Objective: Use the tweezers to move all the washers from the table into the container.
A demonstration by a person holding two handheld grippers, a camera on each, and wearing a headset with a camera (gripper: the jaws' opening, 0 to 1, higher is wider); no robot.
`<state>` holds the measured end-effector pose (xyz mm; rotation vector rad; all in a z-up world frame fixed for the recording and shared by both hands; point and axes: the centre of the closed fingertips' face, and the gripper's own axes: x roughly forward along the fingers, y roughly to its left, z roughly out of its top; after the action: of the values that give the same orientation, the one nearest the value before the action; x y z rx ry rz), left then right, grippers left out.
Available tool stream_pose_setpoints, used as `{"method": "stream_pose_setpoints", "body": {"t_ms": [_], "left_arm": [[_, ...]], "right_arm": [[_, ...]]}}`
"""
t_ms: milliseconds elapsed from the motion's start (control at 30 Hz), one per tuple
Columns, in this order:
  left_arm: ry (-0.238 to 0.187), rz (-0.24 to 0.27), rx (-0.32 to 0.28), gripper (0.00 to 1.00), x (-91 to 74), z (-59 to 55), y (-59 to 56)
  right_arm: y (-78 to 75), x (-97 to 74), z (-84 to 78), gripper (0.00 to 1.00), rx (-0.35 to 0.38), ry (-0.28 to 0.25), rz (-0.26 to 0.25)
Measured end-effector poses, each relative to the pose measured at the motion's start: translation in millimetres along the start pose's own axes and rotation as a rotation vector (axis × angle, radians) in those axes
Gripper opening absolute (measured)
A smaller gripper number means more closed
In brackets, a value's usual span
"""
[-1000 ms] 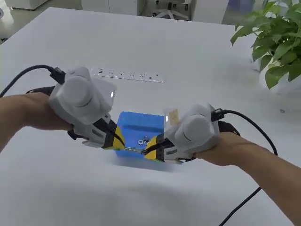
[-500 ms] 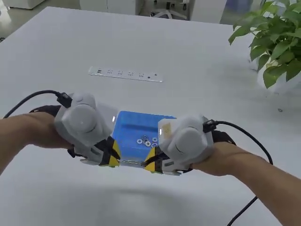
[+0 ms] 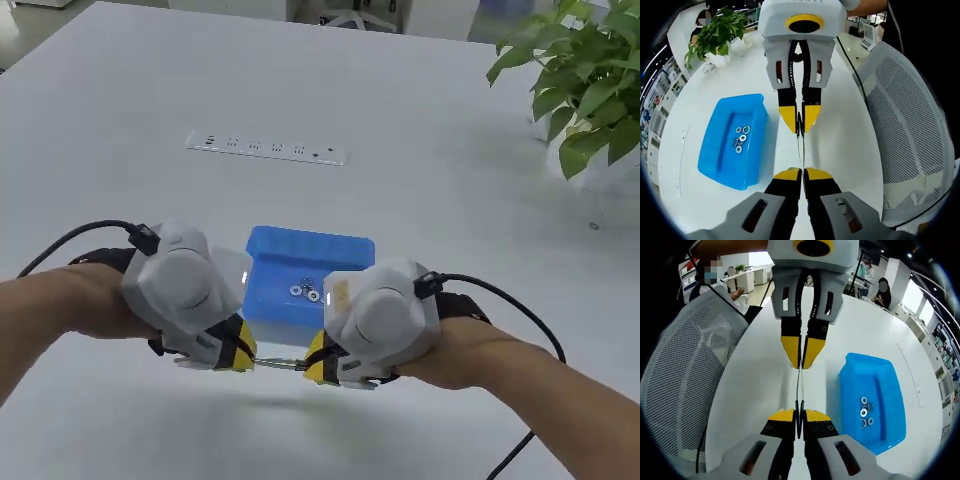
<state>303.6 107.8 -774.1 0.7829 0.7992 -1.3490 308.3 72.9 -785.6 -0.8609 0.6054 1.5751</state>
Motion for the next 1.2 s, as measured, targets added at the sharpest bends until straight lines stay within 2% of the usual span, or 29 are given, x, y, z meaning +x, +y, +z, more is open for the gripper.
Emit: {"method": "stream_pose_setpoints", "body": {"t_ms": [233,333,633,933,1200], "left_arm": [[0.022,-0.01,-0.016,0.06,12.3,-12.7,0.0],[0.036,-0.023,-0.014,0.06,17.0,-16.7,-0.7],[0.023,-0.049,-0.027,0.06,25.3,-15.2,-7.7],[0.035,-0.066,-0.022,0.07,33.2,-17.3,-17.4],[0.044,-0.063,-0.02,0.07,36.6,-19.9,-20.0]], "right_arm": [[2.5,9.5,-2.8,0.06,0.019,-0.026,-0.024],[4.5,12.4,-2.5,0.06,0.032,-0.025,-0.017],[13.5,16.1,-12.4,0.07,0.044,0.009,0.013],[22.7,19.7,-16.1,0.09,0.042,0.016,0.026],[28.0,23.4,-17.6,0.11,0.011,0.028,0.029]]}}
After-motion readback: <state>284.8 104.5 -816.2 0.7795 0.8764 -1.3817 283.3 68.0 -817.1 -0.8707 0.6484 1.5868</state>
